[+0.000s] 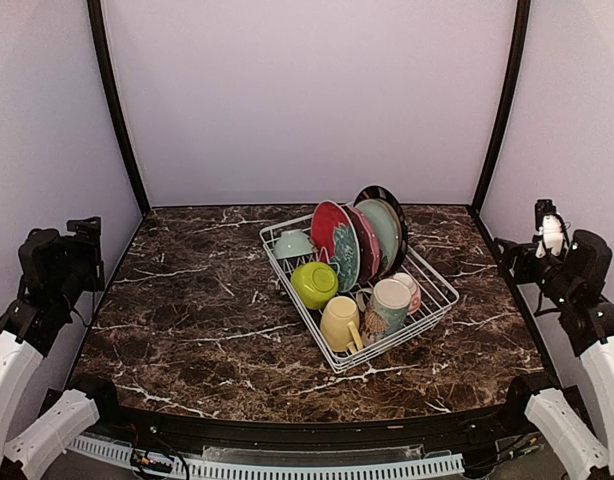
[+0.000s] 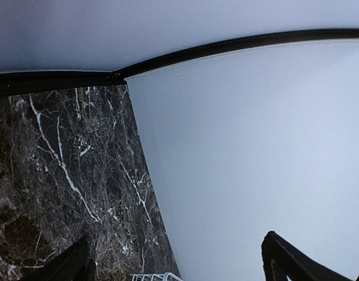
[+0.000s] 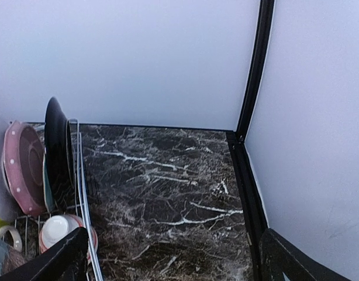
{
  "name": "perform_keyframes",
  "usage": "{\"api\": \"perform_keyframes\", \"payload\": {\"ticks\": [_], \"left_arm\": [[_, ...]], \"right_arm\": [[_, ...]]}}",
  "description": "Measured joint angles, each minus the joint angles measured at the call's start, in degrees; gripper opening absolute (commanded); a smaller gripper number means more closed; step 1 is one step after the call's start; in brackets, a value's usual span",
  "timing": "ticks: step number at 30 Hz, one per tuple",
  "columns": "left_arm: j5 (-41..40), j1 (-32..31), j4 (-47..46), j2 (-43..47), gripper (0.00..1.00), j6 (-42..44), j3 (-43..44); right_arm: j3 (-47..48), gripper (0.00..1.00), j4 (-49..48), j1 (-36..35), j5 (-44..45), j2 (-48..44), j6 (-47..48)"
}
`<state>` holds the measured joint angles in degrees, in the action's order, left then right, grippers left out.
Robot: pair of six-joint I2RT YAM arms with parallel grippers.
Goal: Unload the mixed dishes from the dish rack
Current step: Grab the plate from the dish rack.
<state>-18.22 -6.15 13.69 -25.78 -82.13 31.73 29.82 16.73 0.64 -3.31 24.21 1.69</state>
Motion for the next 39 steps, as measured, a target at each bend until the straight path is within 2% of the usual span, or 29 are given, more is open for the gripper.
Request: {"api": "perform_keyframes", "payload": {"ticks": [10,15,20,25,32,39], "left_arm": [[9.9,-1.11,0.48,-19.12,0.99,29.64,17.88],[14.99,-1.42,1.9,-25.31,0.99,41.07,22.4],[20.13,-1.62,3.41,-28.48,0.99,49.31,23.76],[27.45,-1.77,4.44,-30.86,0.99,54.55,23.78],[37.79,-4.2,4.02,-34.91,0.99,55.8,23.23],[41.88,-11.58,2.62,-37.05,0.97,54.99,20.79]], "right_arm": [[26.4,0.99,12.81,1.57,5.55,19.74,-9.4],[32.63,0.99,17.64,2.08,5.27,25.57,-13.73],[34.71,0.99,21.51,2.4,-1.18,28.0,-14.38],[38.77,0.99,25.16,0.85,-5.09,33.18,-14.97],[44.46,0.99,27.91,-9.44,-5.79,43.5,-16.9],[48.26,0.79,27.26,-19.15,-6.23,53.81,-17.44]]}}
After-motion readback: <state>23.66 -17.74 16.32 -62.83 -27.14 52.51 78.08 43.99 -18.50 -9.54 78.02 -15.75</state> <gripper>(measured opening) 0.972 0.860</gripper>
